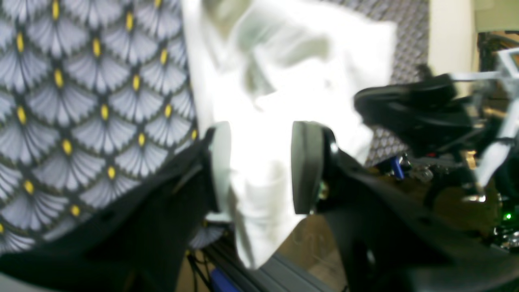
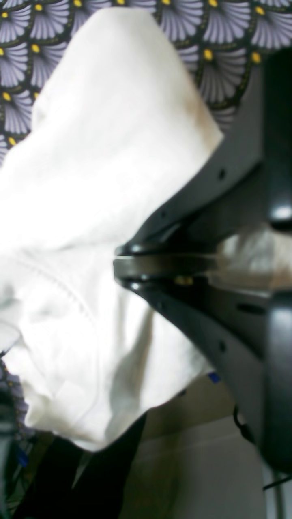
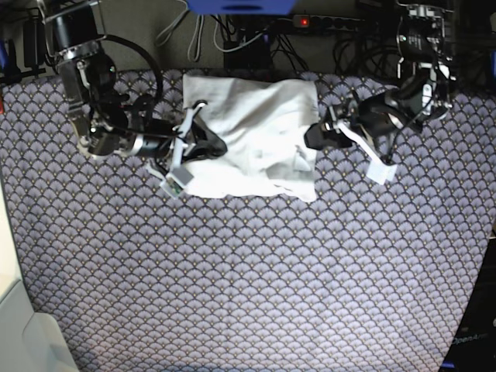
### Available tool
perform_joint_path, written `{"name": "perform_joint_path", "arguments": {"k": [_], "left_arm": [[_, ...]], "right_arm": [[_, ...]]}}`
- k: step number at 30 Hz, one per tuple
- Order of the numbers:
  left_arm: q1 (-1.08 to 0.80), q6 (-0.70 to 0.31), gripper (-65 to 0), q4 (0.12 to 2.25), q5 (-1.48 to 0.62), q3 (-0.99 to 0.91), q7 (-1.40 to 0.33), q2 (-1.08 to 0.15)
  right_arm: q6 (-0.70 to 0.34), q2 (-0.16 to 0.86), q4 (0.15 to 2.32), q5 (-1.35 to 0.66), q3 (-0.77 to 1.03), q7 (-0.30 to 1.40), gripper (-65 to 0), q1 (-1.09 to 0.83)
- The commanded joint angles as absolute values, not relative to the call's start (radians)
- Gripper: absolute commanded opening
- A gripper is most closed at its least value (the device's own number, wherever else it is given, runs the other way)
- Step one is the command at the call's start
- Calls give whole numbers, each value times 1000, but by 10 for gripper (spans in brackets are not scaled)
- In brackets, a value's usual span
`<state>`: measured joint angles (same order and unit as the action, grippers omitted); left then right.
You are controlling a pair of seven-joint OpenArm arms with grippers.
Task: Fold the T-shirt properly
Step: 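Move the left gripper to the bundle's edge and grasp the cloth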
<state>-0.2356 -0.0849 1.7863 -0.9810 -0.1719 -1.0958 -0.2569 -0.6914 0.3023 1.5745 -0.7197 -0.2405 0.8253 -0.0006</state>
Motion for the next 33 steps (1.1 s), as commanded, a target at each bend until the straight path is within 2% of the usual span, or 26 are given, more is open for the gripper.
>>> {"name": "perform_joint_path", "arguments": {"k": [1,7,11,20,29,33], "left_arm": [[-225,-91,-407,1802,-1007,-185,-1079,-263],[-226,-93,-401,1807,-1138,-189,-1089,-272],[-223,-93,-332,1805,-1239,-191,-1079,-298],[-202,-91,-252,1747,-1253,-191,-1079,-294],[-137,-91,-248,1618,-1251,-177,-1087,-292],[-107,-91,-249,1604,-1194,-94,-1079,-292]], "right_arm": [[-698,311,1592,-734,-236,812,-650,10],[-698,311,1589,-734,-236,814,-650,8],[-698,311,1589,-734,-236,814,-650,8],[-698,311,1589,-734,-236,814,-650,8],[-698,309,1589,-734,-236,811,-650,12],[-698,309,1589,-734,-236,811,-650,13]]}}
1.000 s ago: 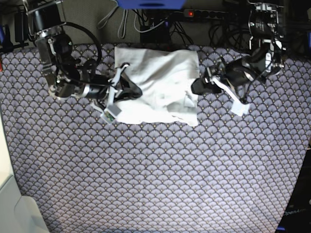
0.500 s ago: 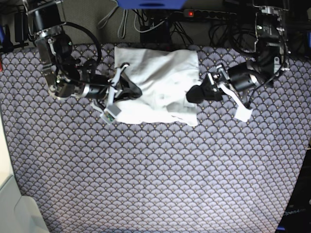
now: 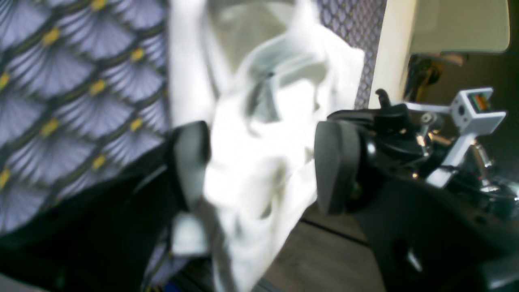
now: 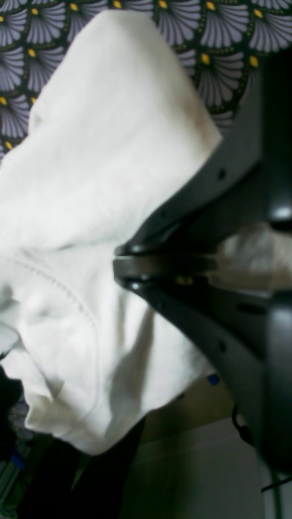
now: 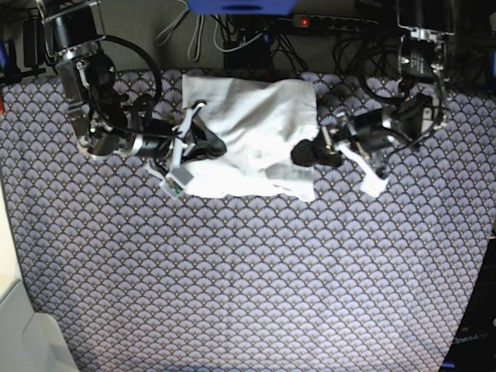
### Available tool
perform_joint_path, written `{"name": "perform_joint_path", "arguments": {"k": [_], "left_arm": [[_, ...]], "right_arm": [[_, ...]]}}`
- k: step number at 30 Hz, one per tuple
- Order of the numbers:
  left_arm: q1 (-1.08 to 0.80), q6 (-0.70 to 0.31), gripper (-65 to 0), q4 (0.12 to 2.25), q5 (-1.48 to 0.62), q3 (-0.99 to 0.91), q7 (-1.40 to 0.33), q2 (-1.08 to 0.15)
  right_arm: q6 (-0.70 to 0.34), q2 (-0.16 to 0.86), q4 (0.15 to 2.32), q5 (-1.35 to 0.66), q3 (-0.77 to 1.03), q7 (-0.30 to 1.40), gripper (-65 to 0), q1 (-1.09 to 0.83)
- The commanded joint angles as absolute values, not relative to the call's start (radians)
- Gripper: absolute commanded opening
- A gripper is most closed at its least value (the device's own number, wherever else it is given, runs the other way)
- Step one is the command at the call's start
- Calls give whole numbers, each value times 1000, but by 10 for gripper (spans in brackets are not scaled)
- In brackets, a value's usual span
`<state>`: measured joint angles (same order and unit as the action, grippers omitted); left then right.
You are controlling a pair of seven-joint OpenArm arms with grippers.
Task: Fold the T-shirt properly
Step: 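Move the left gripper to the bundle's edge and grasp the cloth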
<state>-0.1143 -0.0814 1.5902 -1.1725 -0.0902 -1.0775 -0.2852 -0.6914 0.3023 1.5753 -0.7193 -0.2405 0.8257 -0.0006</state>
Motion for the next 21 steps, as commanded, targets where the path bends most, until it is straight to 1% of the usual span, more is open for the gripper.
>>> {"name": "perform_joint_path", "arguments": {"k": [1,3,7,14,21], "left_arm": [[-101,-91,-249,1604,-1175,-68,-1079,-291],[-91,-91,-249,1604,-1139,-30,-1078,-269],[-85,-91,-249,1604,-1079,-27,-1081,-236],[-94,-84,-249,1615,-1084,-28,-1087,-242],[-87,-82,-249,1583,-1076,-28,-1078,-243]], "right_arm": [[-698,309,1589,-734,-236,811,-650,13],[-698,309,1589,-734,-236,811,-650,13],[-698,309,1589,-734,-236,811,-650,15],[-698,309,1587,-734,-236,811,-650,16],[-698,309,1587,-734,-236,811,-650,16]]}}
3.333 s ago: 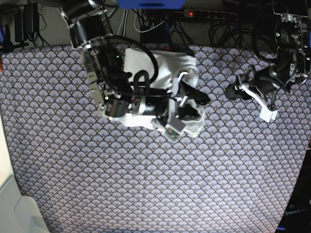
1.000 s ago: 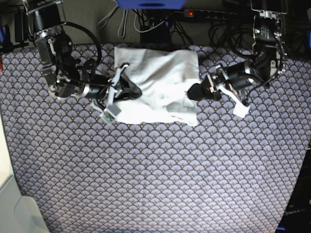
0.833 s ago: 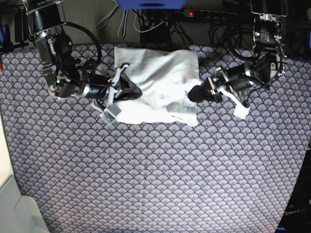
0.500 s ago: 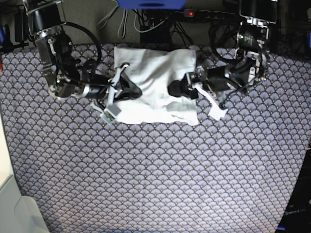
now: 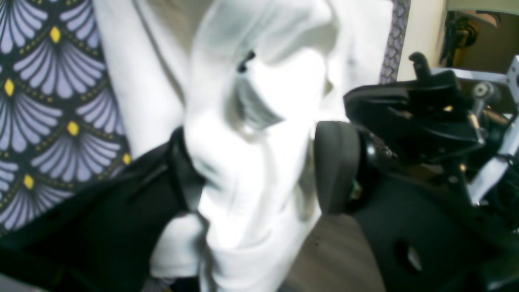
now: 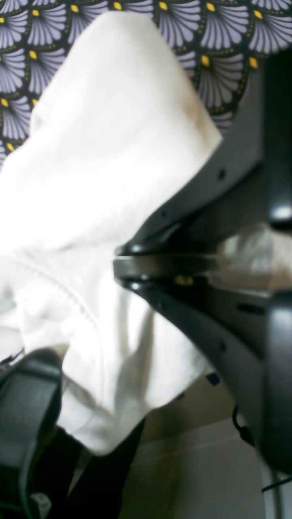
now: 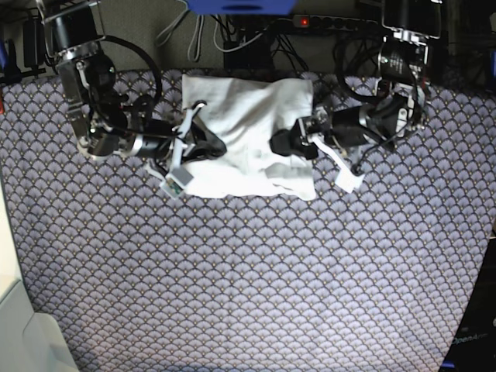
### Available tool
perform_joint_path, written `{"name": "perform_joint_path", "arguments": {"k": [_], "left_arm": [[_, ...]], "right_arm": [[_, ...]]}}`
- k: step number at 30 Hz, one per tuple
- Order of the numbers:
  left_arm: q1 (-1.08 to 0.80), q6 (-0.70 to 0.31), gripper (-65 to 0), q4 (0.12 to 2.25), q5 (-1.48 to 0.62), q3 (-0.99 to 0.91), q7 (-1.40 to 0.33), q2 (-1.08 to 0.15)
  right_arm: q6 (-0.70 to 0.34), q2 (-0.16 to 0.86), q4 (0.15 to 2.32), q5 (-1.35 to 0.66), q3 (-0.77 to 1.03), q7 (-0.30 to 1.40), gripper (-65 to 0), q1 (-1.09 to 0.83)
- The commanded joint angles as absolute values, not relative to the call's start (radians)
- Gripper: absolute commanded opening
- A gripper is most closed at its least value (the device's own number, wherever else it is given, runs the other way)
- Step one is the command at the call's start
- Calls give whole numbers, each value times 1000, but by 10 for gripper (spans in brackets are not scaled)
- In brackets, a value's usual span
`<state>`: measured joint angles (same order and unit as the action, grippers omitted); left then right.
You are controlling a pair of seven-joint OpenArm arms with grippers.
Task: Fold the T-shirt properly
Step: 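Move the left gripper to the bundle's edge and grasp the cloth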
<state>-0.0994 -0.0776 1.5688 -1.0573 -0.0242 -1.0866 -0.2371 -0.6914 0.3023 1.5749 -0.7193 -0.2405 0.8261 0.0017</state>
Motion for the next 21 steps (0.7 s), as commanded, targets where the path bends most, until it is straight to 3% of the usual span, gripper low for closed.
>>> {"name": "perform_joint_path", "arguments": {"k": [1,15,17,21], "left_arm": [[-85,-82,-249,1583,-1075,-28,-1078,-243],[-42,-88,-255,1442,-1055,-19,-1021,-216],[-42,-88,-292,1442,-1020,-19,-1024,-206],[-27,-88,-430,1435,-974,-18,-1033,-185]], "right_arm": [[-698,309,1587,-734,-236,809,-650,16],[-698,311,1587,-733,-236,809,-650,18],[-698,311,1587,-733,-236,809,-650,18],[-698,311,1587,-733,-236,809,-650,18]]}}
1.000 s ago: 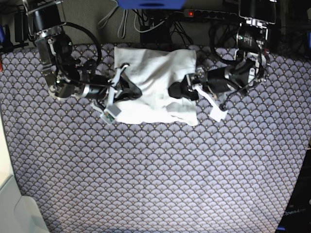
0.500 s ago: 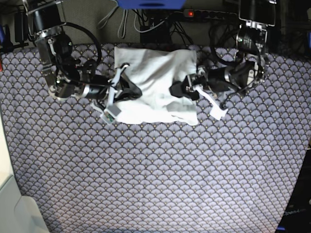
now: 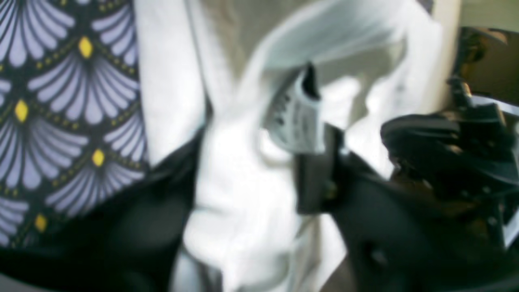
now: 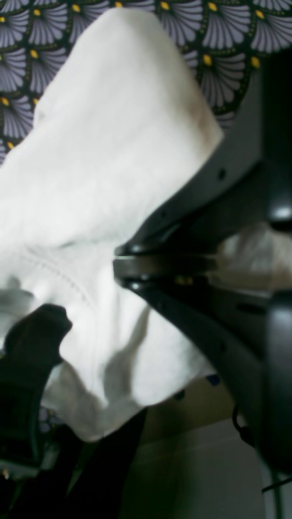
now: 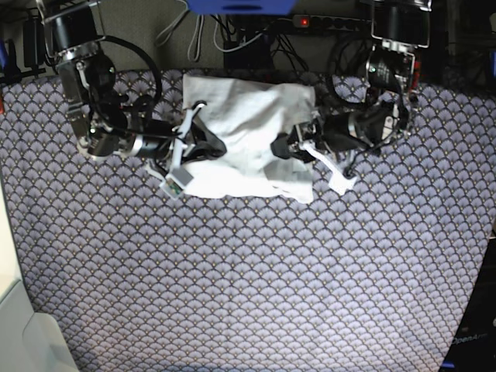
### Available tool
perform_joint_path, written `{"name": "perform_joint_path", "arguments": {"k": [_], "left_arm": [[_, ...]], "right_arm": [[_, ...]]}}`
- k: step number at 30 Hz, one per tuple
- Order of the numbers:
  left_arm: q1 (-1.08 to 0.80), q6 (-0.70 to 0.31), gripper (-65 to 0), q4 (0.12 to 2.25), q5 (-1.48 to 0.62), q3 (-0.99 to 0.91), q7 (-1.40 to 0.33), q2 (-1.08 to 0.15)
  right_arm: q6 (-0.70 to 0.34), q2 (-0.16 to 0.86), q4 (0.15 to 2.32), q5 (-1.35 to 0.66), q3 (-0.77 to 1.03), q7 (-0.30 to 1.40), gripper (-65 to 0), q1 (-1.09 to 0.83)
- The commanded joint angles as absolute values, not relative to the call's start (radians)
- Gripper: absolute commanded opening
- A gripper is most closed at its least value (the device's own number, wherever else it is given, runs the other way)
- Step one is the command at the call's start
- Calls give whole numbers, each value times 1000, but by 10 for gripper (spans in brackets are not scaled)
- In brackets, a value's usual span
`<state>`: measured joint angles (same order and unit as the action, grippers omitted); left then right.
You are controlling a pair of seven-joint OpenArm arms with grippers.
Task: Fold the T-shirt properly
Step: 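Move the left gripper to the bundle's edge and grasp the cloth, then pull the grasped cloth edge toward the right gripper with the left gripper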
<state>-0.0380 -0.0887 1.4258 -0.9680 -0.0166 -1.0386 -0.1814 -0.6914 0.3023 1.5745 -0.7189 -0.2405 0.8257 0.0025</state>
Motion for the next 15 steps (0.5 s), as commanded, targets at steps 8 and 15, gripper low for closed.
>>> {"name": "perform_joint_path", "arguments": {"k": [8,15], "left_arm": [[30,-82,-641,1376,-969,-19,-1076,-180],[102,-81,-643,1369,-966,36,-1076,-185]], "right_arm": [[-698,312,1587,-733,-236,809,-650,18],[-698,326,1595,-733,-236,809,-650,18]]}}
